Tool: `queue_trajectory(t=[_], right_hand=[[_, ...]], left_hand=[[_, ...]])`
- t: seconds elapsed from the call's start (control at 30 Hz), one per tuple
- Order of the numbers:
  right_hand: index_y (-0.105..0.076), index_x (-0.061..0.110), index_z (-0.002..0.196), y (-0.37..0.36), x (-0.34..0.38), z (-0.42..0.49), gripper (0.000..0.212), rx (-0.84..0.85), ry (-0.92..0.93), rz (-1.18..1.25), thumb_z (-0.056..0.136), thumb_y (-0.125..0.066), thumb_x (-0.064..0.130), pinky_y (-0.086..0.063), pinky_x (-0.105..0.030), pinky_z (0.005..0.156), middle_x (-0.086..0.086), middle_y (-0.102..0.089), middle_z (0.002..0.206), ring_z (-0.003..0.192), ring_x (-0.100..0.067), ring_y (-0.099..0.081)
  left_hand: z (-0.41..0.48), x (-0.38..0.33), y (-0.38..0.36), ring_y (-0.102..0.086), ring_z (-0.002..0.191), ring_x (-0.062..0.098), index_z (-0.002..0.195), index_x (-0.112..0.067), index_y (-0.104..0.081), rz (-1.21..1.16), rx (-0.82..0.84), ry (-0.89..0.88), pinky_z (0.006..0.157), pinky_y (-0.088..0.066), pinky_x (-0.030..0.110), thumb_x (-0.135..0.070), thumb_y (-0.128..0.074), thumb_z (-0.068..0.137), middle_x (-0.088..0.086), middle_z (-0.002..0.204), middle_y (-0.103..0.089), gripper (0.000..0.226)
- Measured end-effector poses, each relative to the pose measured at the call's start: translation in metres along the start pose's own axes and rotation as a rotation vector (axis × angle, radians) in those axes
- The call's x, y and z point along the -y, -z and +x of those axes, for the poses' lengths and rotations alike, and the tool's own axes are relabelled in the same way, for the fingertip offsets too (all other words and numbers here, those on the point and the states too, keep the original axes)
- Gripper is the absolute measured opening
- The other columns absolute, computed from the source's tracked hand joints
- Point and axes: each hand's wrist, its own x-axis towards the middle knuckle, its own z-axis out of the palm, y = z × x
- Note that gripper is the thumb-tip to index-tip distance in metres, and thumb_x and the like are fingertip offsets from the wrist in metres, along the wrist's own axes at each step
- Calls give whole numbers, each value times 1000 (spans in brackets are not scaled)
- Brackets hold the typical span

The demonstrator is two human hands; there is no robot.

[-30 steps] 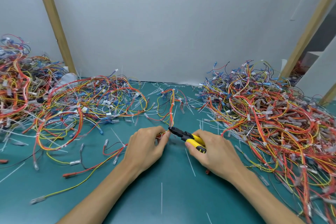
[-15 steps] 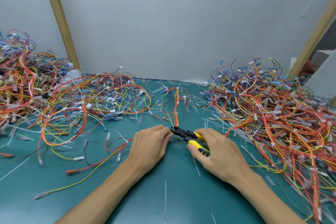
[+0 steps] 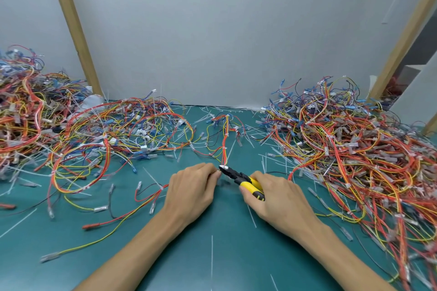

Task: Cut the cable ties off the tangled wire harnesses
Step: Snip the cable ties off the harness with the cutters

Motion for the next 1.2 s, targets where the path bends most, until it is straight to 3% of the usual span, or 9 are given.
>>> queue_trajectory(t=[0.2, 0.33, 0.53, 0.63, 0.87, 0.97, 1.07, 1.2], right_hand=[[-57, 17, 79, 10, -3, 2, 47, 18, -20, 273, 93, -41, 59, -45, -41, 64, -6, -55, 61, 61, -21, -51], [-63, 12, 77, 15, -7, 5, 45, 180, -68, 645, 100, -45, 46, -46, -25, 46, -6, -64, 63, 45, -19, -63], [-67, 7, 86, 15, -11, 8, 50, 358, -158, 960, 99, -44, 49, -52, -31, 46, -12, -68, 67, 53, -30, -67], [-67, 9, 84, 16, -10, 8, 54, 404, -173, 1000, 93, -44, 56, -51, -31, 48, -11, -67, 67, 55, -30, -66], [-67, 13, 83, 19, -6, 6, 49, 367, -187, 926, 97, -43, 53, -54, -36, 48, -10, -67, 66, 52, -25, -65], [-61, 19, 83, 17, -1, 3, 55, 209, -137, 624, 88, -37, 68, -54, -37, 56, -3, -63, 67, 52, -14, -61], [-53, 34, 96, 13, -1, 1, 51, 52, -64, 221, 83, -26, 75, -48, -35, 69, 11, -59, 77, 75, -10, -57], [-50, 42, 119, 10, -5, 3, 52, 22, -8, 185, 84, -28, 73, -39, -23, 84, 21, -53, 100, 96, -4, -50]], left_hand=[[-2, -5, 5, -54, 65, 18, 80, -23, -57, -92, -155, -57, 52, -43, 35, -35, -50, 97, -8, 71, -59, 22], [-2, -9, 7, -53, 64, 15, 84, -23, -59, -210, -167, -57, 56, -44, 35, -37, -47, 97, -10, 72, -58, 23], [-1, -9, 7, -51, 68, 14, 86, -23, -56, -229, -135, -68, 57, -44, 34, -39, -48, 97, -17, 72, -47, 20], [-1, -9, 6, -55, 69, 11, 87, -24, -59, -230, -150, -53, 58, -47, 34, -38, -50, 96, -15, 74, -56, 19], [-1, -8, 6, -54, 63, 8, 90, -27, -64, -194, -215, -56, 54, -46, 30, -39, -54, 94, -16, 73, -62, 17], [-1, -6, 6, -46, 56, 2, 85, -28, -64, -182, -245, -49, 50, -44, 28, -39, -54, 92, -15, 65, -55, 16], [-1, -4, 3, -50, 54, 4, 85, -28, -66, -156, -249, -53, 47, -45, 30, -36, -58, 90, -14, 66, -59, 12], [-1, -3, 0, -57, 59, 5, 87, -28, -66, -131, -234, -82, 48, -47, 29, -35, -56, 89, -15, 73, -64, 13]])
